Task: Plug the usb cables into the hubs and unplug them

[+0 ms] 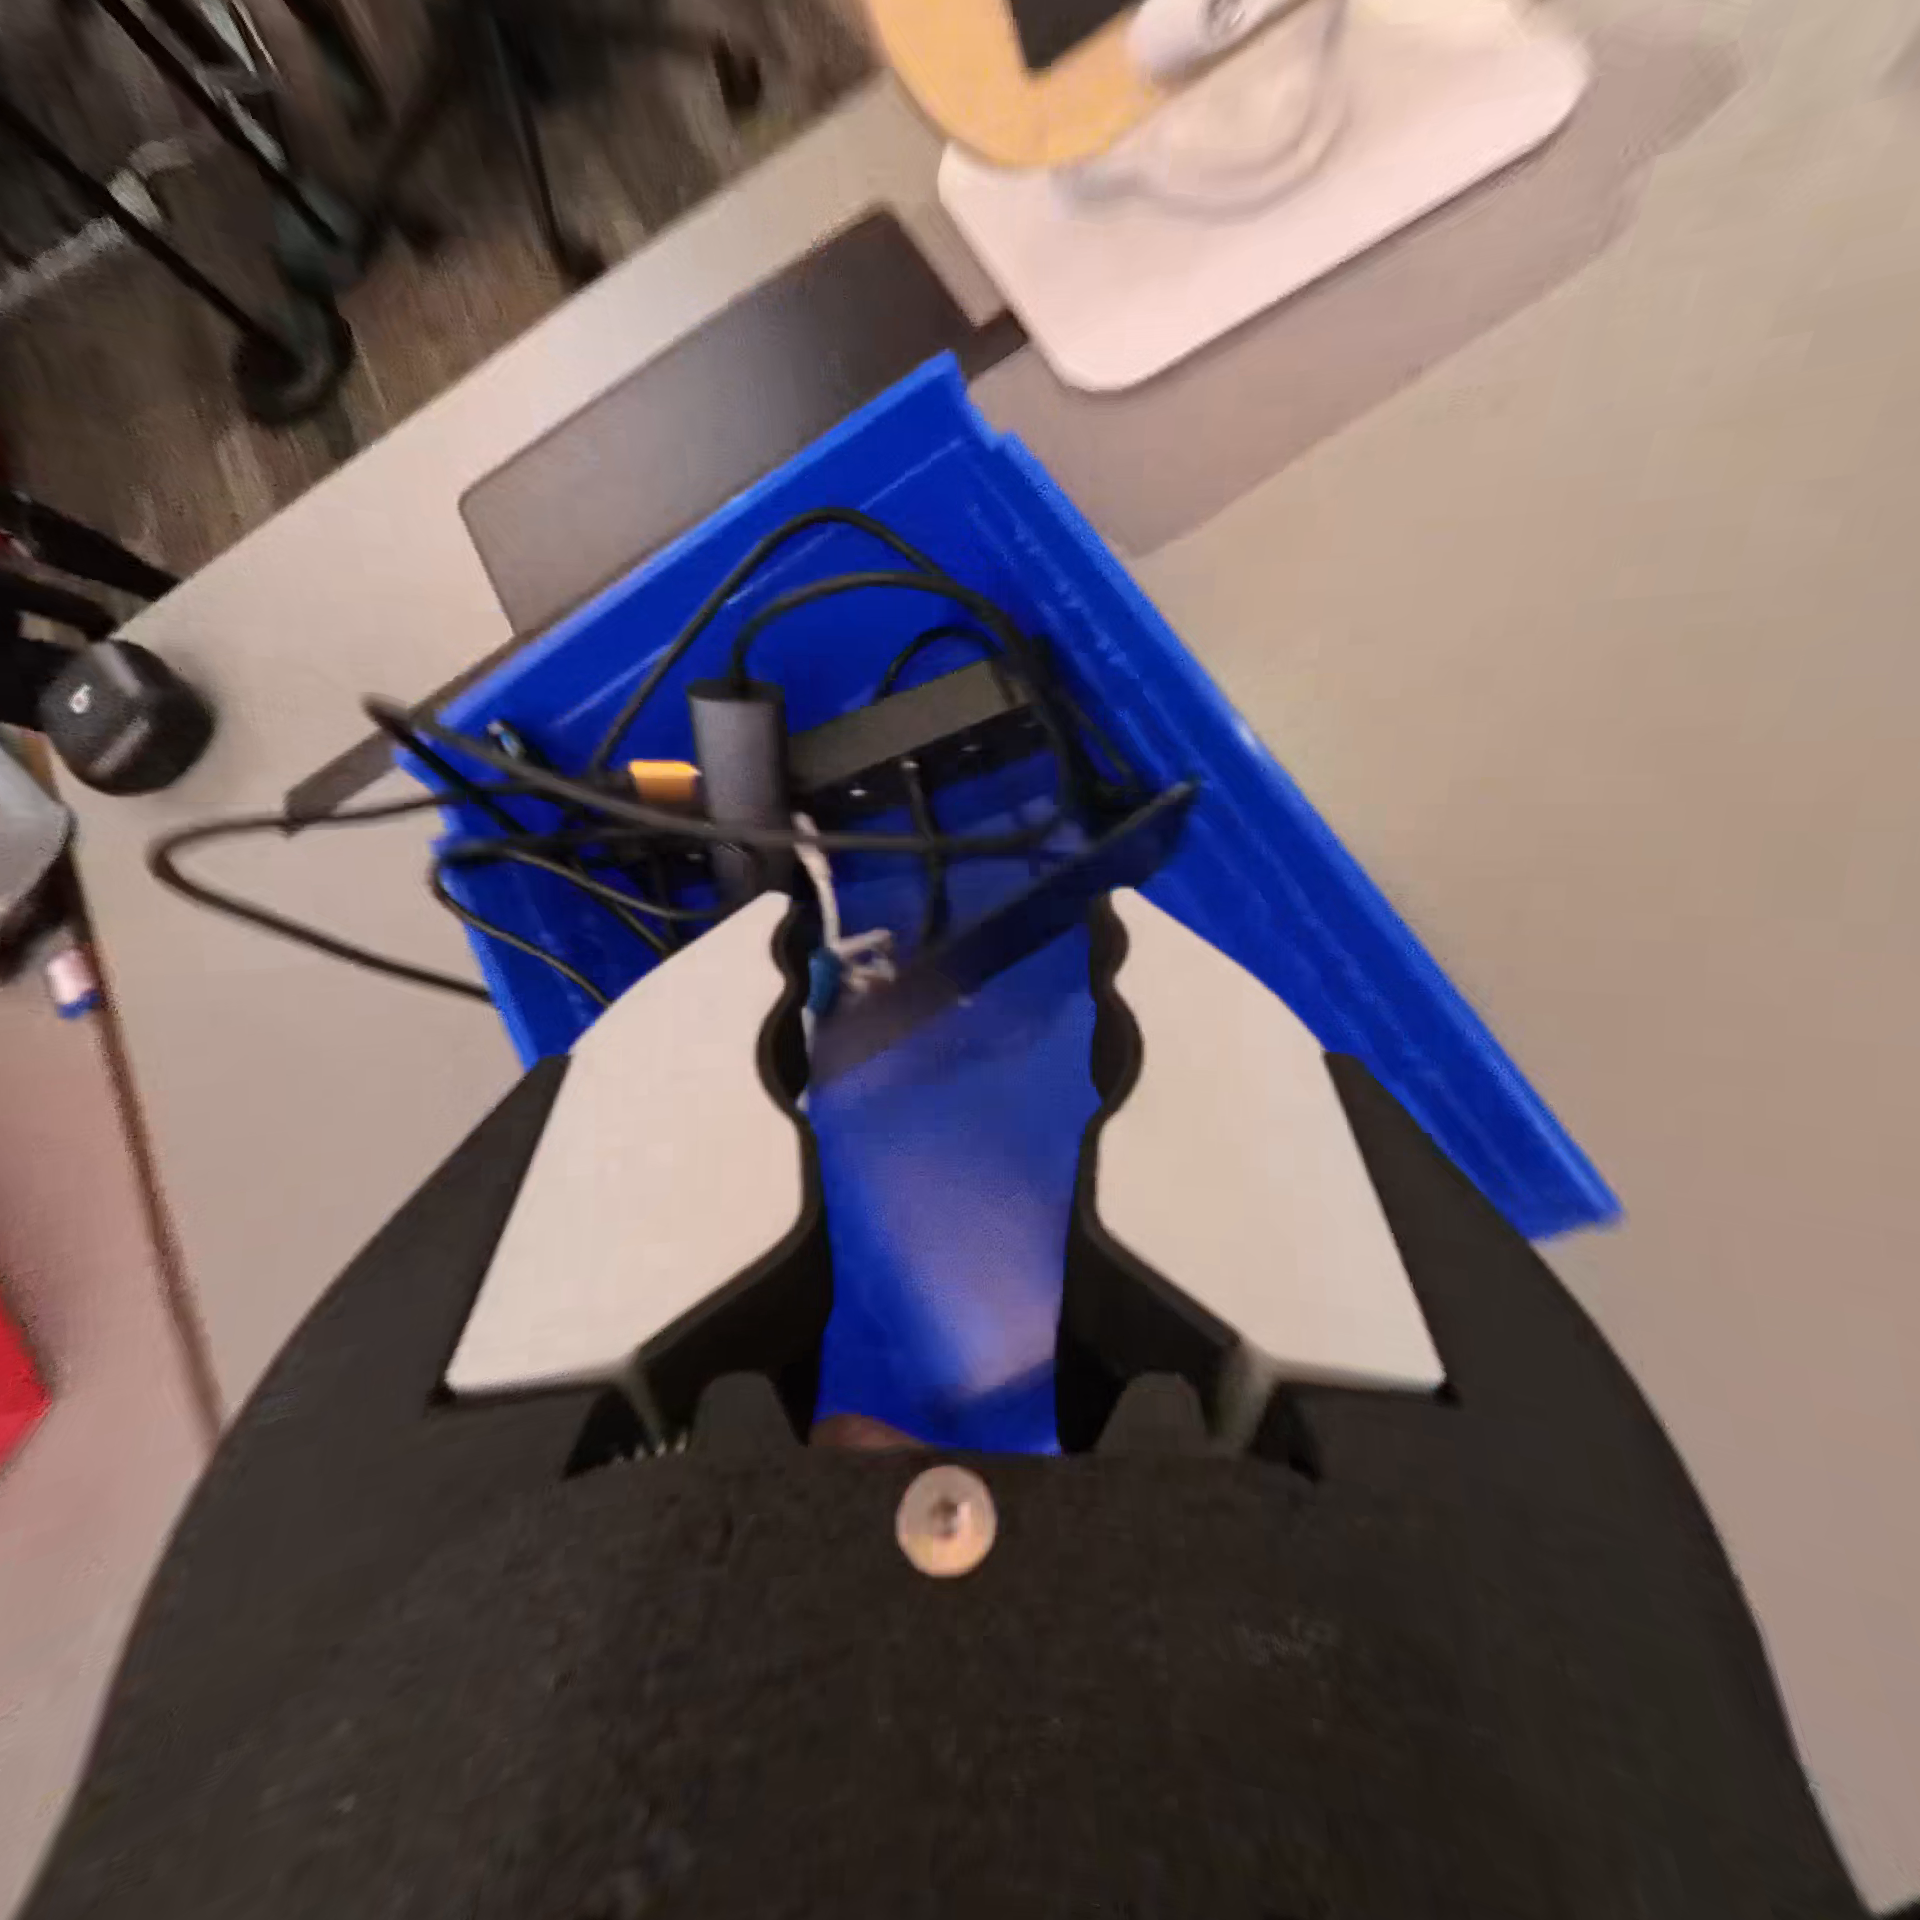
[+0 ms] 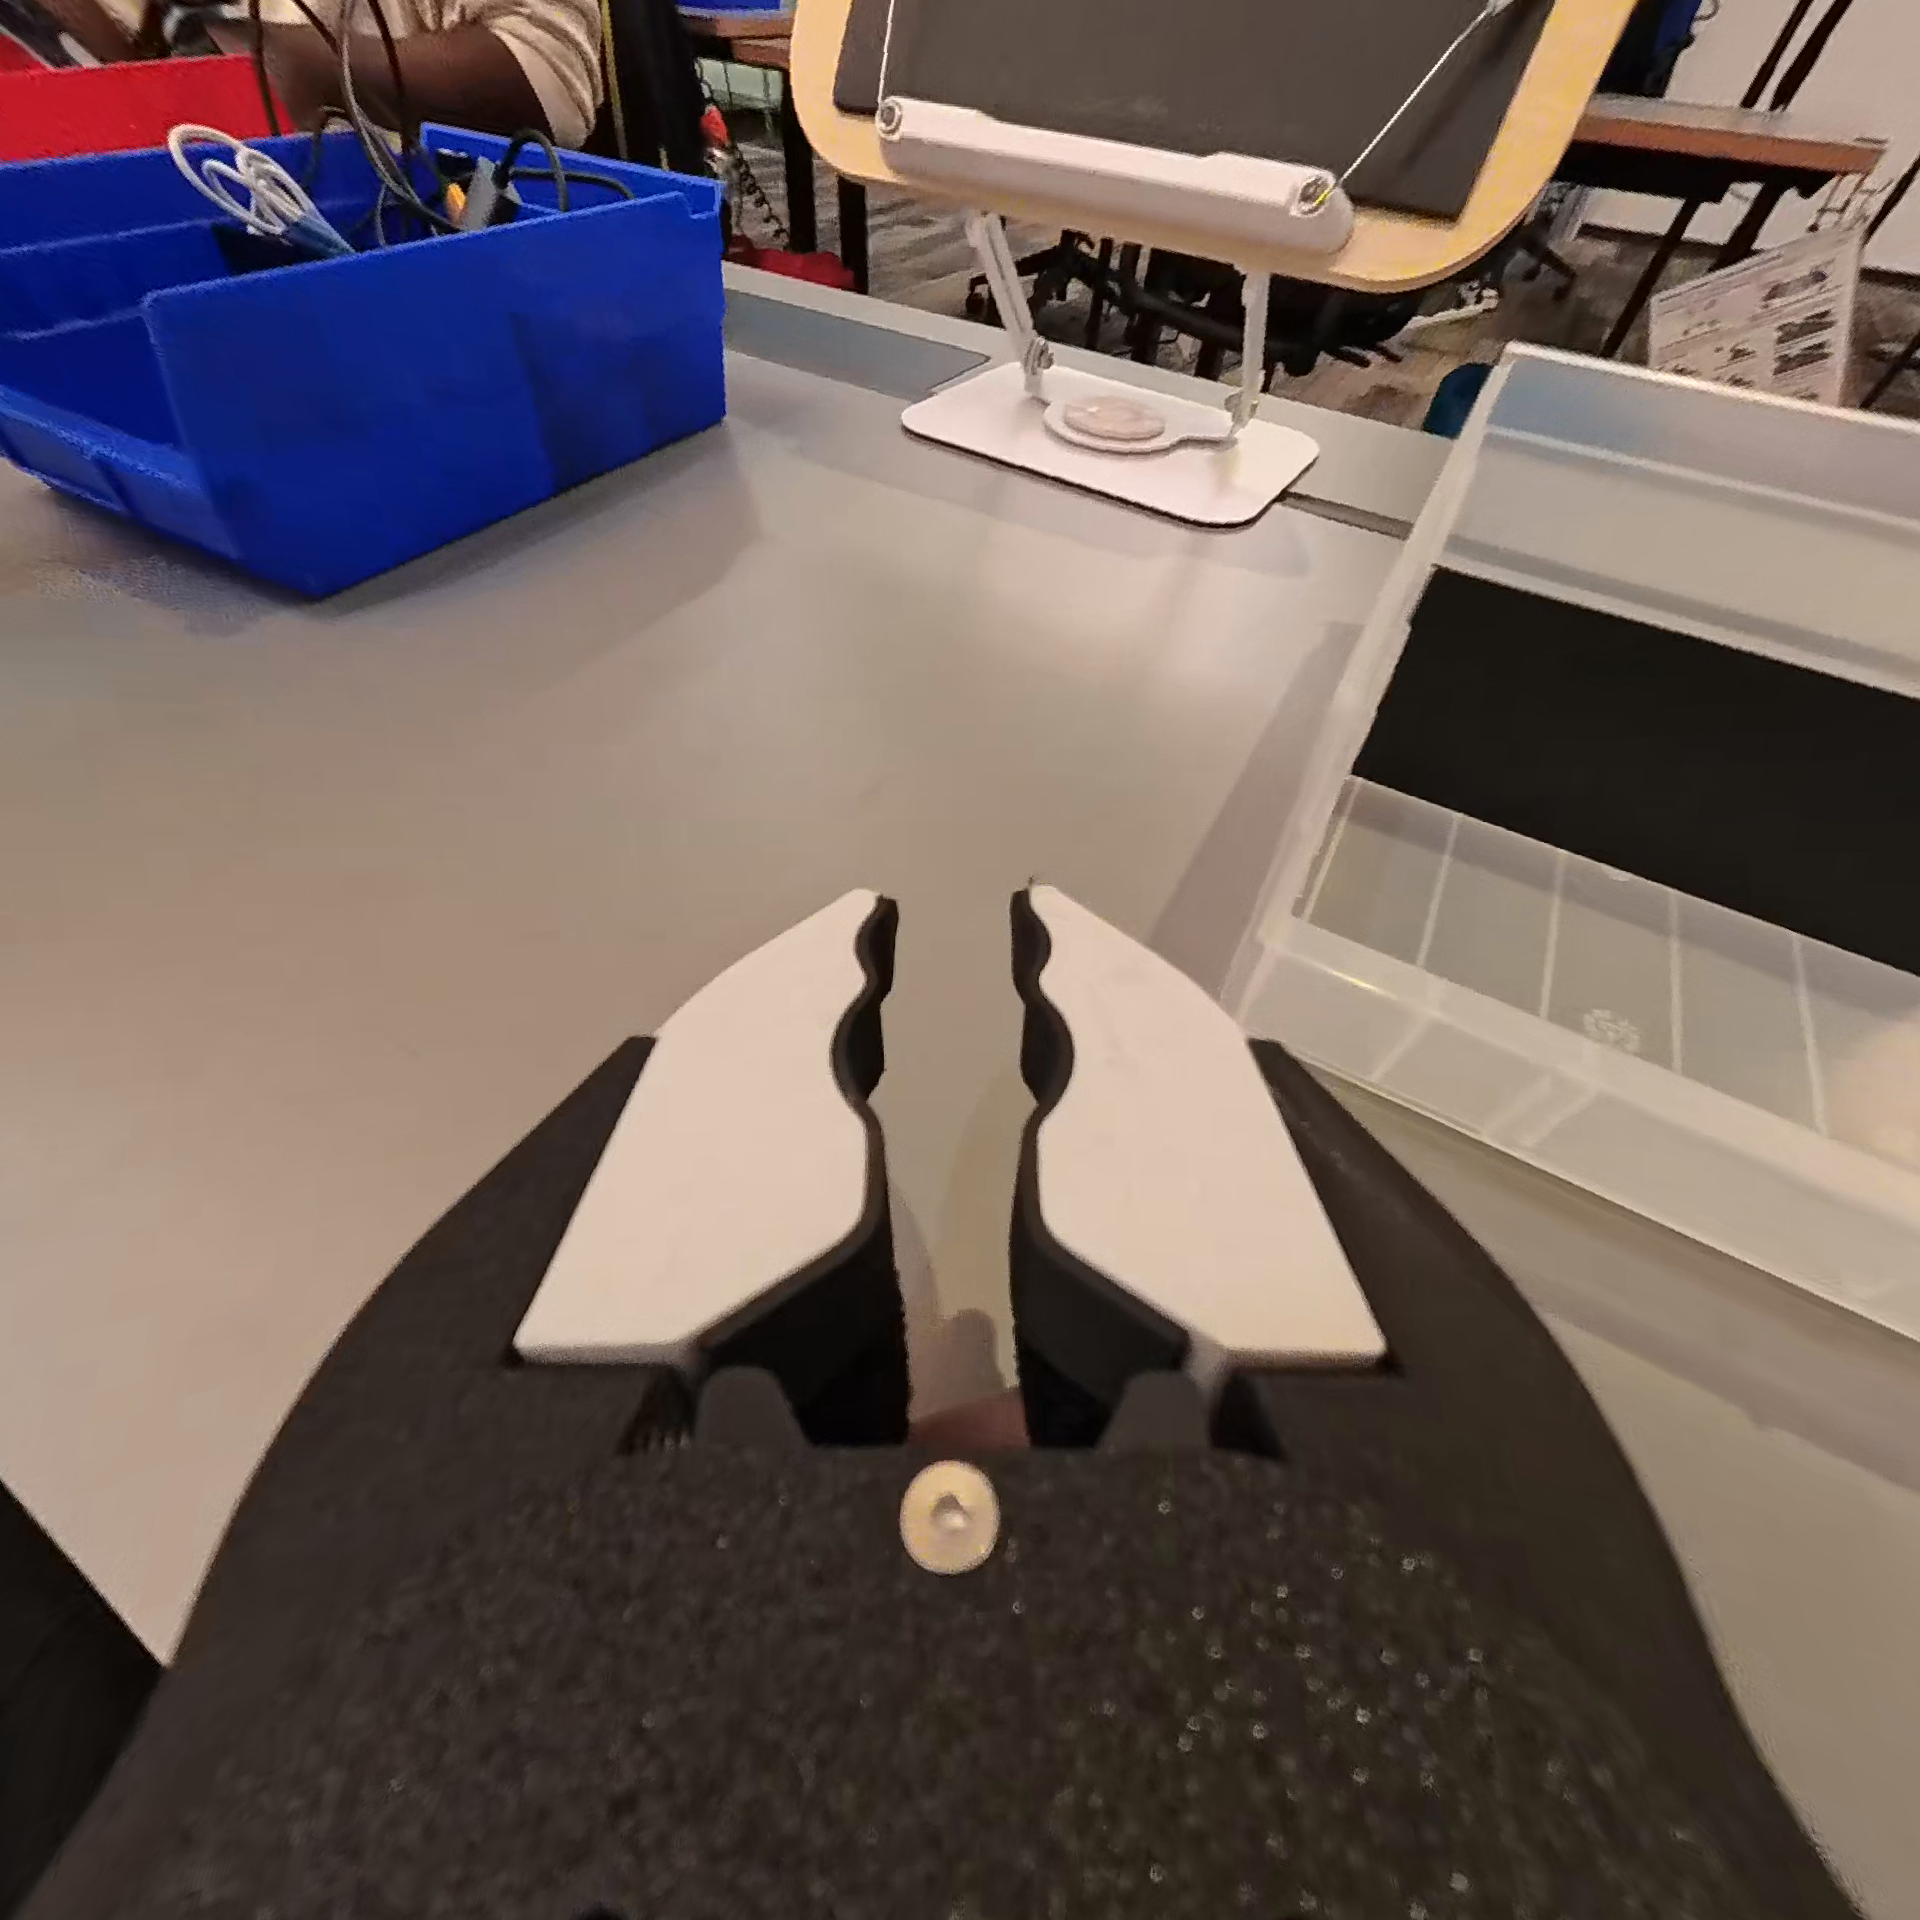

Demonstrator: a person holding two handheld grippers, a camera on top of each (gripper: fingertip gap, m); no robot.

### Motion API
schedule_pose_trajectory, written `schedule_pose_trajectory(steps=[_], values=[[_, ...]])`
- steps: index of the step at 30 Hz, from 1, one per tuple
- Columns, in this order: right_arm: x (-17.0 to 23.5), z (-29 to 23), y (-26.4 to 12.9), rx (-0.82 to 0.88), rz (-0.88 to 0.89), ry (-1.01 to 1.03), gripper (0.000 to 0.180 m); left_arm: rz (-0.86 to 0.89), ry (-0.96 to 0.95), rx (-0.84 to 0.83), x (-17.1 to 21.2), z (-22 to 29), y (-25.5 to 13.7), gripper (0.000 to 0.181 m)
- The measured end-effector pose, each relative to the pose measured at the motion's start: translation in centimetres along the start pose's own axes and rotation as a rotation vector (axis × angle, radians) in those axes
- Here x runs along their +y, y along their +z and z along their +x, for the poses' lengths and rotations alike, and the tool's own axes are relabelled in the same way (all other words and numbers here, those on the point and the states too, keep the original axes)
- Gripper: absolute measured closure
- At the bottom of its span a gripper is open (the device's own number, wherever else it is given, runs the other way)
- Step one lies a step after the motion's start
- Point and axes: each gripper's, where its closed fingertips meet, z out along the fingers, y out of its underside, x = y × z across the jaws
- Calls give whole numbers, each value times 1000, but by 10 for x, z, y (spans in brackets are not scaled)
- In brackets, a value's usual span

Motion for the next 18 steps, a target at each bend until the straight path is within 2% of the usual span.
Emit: schedule_pose_trajectory(steps=[3,7,10,13,16,18], values=[[2,-3,5,-30,-11,16,159,-240,88,-27,-18,-34,49,130],[4,-4,8,-43,-27,11,158,-526,184,-93,-4,-71,101,127],[5,-2,6,-43,-30,3,158,-564,174,-84,1,-77,121,131],[8,-1,6,-62,-41,21,158,-571,203,-57,12,-69,128,148],[8,0,6,-73,-41,50,158,-575,263,-109,17,-69,122,149],[8,2,6,-76,-42,64,158,-516,289,-169,4,-74,111,149]])
